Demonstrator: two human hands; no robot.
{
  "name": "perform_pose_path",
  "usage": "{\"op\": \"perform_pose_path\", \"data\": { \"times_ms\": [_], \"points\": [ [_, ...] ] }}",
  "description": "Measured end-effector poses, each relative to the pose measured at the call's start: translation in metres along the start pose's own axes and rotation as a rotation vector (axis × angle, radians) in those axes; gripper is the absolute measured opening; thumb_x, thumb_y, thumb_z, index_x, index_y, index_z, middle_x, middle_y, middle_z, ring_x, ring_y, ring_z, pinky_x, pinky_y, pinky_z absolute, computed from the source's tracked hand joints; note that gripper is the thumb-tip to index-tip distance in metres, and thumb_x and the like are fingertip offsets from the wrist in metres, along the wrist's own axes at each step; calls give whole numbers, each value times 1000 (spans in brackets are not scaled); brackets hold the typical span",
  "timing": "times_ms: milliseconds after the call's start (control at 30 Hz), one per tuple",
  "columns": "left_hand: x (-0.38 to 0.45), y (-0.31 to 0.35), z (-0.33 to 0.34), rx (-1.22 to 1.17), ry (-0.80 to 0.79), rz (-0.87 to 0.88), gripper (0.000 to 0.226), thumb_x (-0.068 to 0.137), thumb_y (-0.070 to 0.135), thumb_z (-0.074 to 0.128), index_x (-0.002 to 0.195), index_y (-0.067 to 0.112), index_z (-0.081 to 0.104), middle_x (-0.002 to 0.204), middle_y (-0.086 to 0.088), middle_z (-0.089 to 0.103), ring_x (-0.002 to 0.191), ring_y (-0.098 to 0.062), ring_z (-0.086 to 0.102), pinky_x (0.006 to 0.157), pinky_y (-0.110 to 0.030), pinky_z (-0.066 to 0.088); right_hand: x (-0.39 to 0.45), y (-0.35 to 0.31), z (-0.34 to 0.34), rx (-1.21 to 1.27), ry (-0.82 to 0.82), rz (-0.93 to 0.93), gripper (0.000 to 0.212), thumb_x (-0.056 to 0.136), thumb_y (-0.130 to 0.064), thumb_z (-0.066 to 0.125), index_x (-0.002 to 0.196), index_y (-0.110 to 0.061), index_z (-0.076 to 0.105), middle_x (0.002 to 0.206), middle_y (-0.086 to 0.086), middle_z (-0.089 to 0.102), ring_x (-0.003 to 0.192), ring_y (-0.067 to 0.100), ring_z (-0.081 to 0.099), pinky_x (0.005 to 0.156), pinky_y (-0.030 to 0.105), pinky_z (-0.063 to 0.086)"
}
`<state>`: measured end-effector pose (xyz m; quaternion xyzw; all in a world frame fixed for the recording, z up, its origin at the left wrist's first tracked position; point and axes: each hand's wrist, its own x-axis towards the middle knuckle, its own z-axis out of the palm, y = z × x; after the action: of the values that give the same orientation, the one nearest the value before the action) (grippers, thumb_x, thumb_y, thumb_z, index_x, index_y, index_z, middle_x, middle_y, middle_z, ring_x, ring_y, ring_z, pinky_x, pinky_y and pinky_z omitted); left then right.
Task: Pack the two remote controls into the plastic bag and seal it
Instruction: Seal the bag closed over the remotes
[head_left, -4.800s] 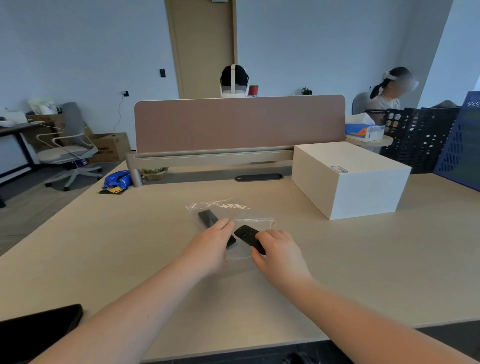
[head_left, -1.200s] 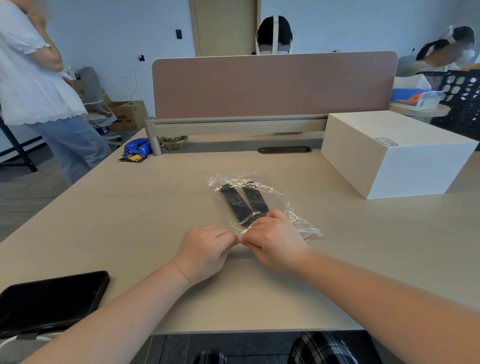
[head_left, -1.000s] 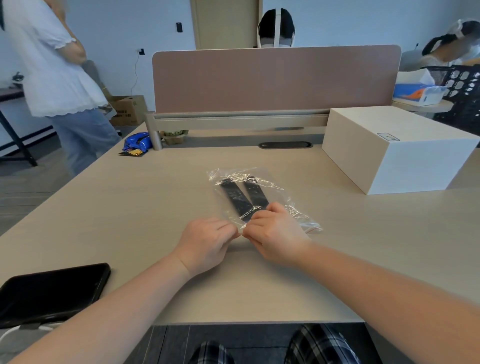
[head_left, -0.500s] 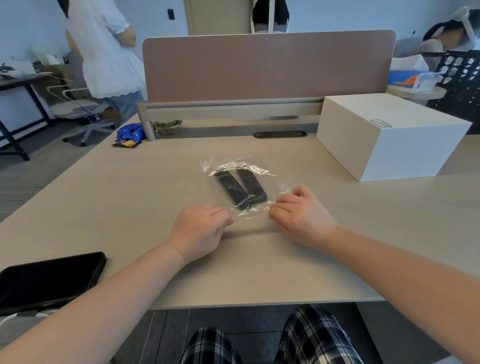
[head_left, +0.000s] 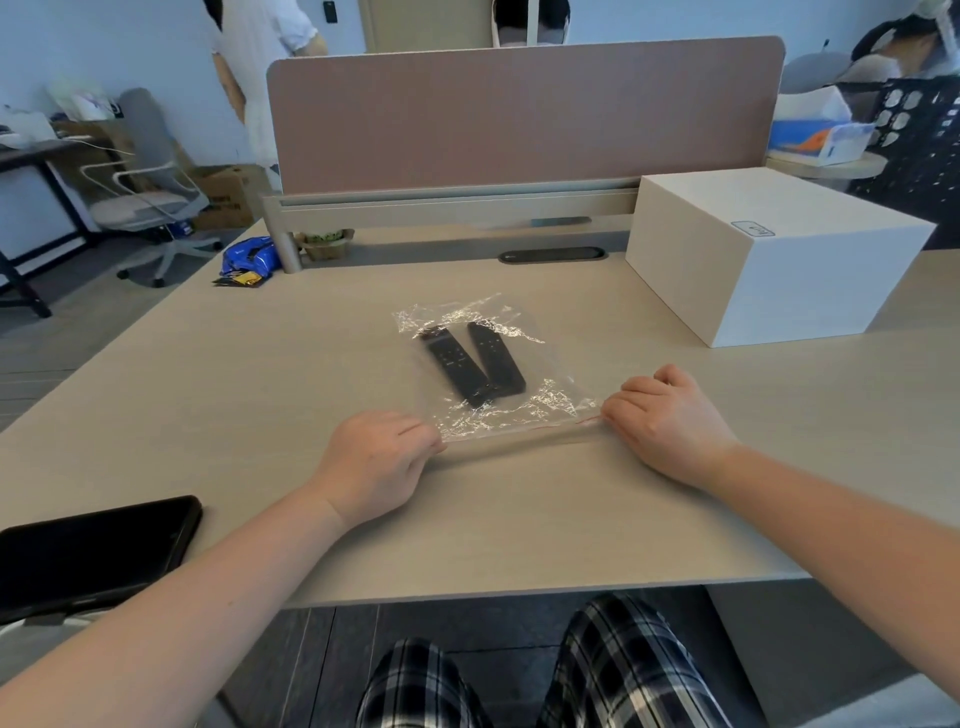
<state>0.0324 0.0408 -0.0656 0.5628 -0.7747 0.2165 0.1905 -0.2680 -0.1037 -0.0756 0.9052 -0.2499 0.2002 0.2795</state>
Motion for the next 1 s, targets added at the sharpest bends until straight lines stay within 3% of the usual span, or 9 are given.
{"op": "perform_pose_path", "data": {
  "times_ms": [133,267,333,433,533,633,733,833,1000],
  "points": [
    [-2,0,1,-30,-17,0,31,88,26,43,66,16,62,60,-1,66,56,-27,63,43,-31,50,-2,1,0,50,-57,31,11,71,-3,67,64,-11,63,59,3,67,58,25,64,51,29,46],
    [-5,0,4,-53,-30,6,25,85,23,45,67,16,62,60,-1,65,56,-26,62,43,-31,50,-1,-2,-5,114,-15,99,36,85,-18,46,52,-7,57,47,6,58,48,25,59,36,23,42],
    [-5,-2,4,-68,-53,9,26,85,24,45,67,16,61,60,0,65,57,-26,62,43,-31,50,-1,-3,-6,140,-44,76,34,84,-16,47,53,-6,57,49,7,59,51,26,60,35,23,43],
    [-1,-6,-2,-99,-169,26,29,85,36,45,67,19,61,62,5,63,61,-22,62,44,-29,47,2,-2,-10,232,-226,168,12,83,-2,56,83,-5,67,79,8,70,84,29,65,53,32,54],
    [3,-9,-12,-159,-222,-43,46,84,55,37,65,18,58,64,4,60,63,-19,56,49,-24,38,9,0,-19,408,-413,490,43,88,-3,45,127,-19,54,118,2,62,118,24,52,86,34,50],
    [14,-11,-12,-240,-194,-333,53,84,57,27,75,15,59,75,-2,64,74,-25,58,63,-35,47,26,-1,-22,580,-365,797,41,90,-8,42,127,-19,54,116,8,63,106,30,59,90,36,47],
    [34,-11,0,-274,-215,-558,32,93,38,47,110,13,59,112,-7,65,100,-28,60,84,-37,47,50,-6,-17,724,-377,895,33,95,-19,44,125,-15,55,96,7,67,96,30,61,82,32,47],
    [53,-11,17,-296,-380,-650,56,90,47,51,134,14,43,137,-7,53,123,-28,51,100,-38,43,73,-13,-11,809,-422,910,39,94,-32,50,130,-17,51,110,10,68,105,29,61,89,32,46],
    [77,-8,36,-303,-513,-645,82,74,65,60,137,19,37,138,-5,52,124,-29,49,100,-37,44,96,-21,5,834,-498,845,48,93,-29,52,139,-24,39,112,13,65,108,30,60,92,34,47]
  ]
}}
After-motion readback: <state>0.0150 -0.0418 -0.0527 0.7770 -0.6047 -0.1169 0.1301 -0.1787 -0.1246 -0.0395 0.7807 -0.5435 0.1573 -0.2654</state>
